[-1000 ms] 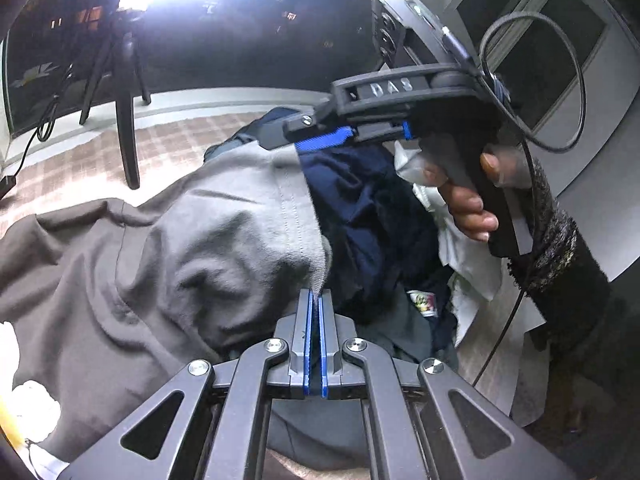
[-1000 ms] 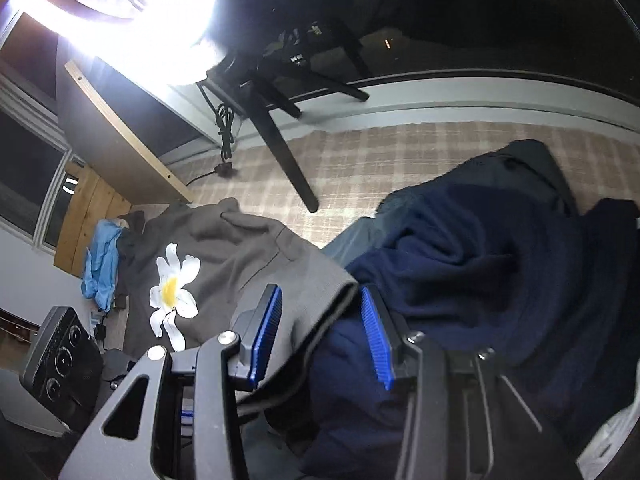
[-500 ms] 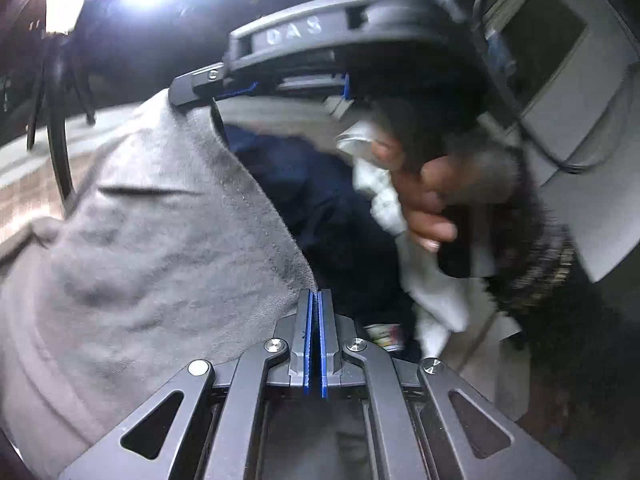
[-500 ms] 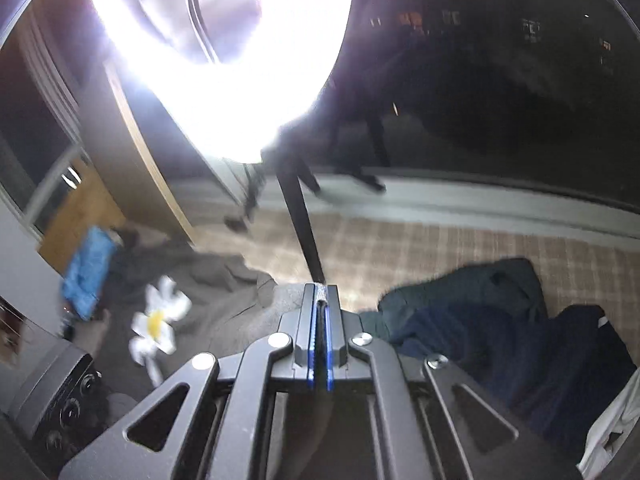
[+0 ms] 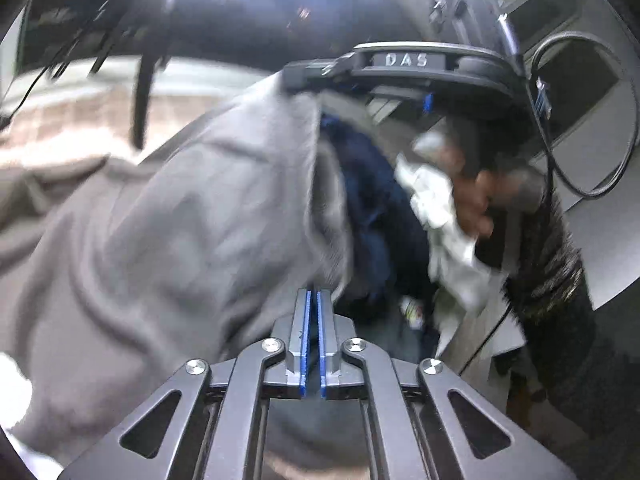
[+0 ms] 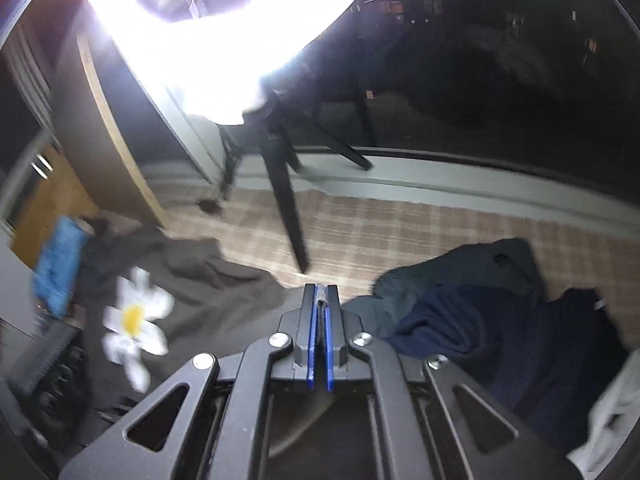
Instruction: Fold clothes
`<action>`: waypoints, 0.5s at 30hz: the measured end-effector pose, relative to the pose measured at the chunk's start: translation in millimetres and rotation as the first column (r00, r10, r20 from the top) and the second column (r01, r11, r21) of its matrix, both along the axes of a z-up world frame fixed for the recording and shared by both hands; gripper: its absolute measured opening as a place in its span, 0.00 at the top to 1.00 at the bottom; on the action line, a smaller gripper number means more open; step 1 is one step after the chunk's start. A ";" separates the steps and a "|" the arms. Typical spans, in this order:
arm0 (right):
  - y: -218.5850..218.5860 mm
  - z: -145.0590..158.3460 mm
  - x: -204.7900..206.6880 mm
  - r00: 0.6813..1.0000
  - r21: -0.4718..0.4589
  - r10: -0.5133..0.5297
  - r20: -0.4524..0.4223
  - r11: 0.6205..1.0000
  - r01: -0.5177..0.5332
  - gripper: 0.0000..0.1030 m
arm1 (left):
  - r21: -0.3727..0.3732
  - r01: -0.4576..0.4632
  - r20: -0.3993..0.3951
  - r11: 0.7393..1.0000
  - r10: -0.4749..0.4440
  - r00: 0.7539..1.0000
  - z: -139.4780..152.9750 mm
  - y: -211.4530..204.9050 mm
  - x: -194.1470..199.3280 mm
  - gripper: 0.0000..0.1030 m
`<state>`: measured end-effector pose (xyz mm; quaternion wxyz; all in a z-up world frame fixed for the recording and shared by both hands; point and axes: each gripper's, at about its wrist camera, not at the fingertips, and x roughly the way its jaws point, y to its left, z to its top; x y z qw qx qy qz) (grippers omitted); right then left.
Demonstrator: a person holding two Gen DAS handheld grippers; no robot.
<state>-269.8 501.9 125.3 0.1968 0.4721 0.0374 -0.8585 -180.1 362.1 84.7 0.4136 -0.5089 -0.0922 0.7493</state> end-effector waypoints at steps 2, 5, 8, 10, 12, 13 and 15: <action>0.3 -2.6 1.3 0.998 0.111 -0.042 -0.036 0.993 0.045 0.90 | -0.077 -0.010 -0.021 0.997 0.008 1.000 1.5 -22.6 11.1 0.86; 17.5 0.6 6.2 0.993 0.116 -0.108 -0.052 0.987 0.113 0.85 | -0.179 -0.082 -0.040 0.981 0.076 0.996 -1.0 -80.9 27.9 0.80; 36.4 13.4 17.5 0.984 0.043 -0.167 -0.054 0.985 0.170 0.84 | -0.284 -0.163 -0.052 0.945 0.154 0.987 -7.0 -141.7 40.1 0.79; 23.9 20.4 27.4 0.992 -0.006 -0.111 -0.051 0.994 0.111 0.84 | -0.332 -0.199 -0.042 0.922 0.196 0.980 -9.3 -169.9 45.8 0.79; 7.7 26.7 37.3 0.998 -0.054 -0.040 -0.051 0.998 0.037 0.84 | -0.375 -0.225 -0.054 0.899 0.221 0.974 -9.8 -189.4 47.8 0.79; -0.4 29.9 42.3 0.999 -0.078 -0.004 -0.051 0.997 0.000 0.84 | -0.390 -0.235 -0.068 0.890 0.227 0.971 -8.7 -194.3 46.3 0.79; -22.0 32.6 49.2 0.996 -0.103 0.071 -0.057 0.992 -0.077 0.84 | -0.401 -0.253 -0.107 0.881 0.229 0.968 -2.9 -195.1 35.6 0.77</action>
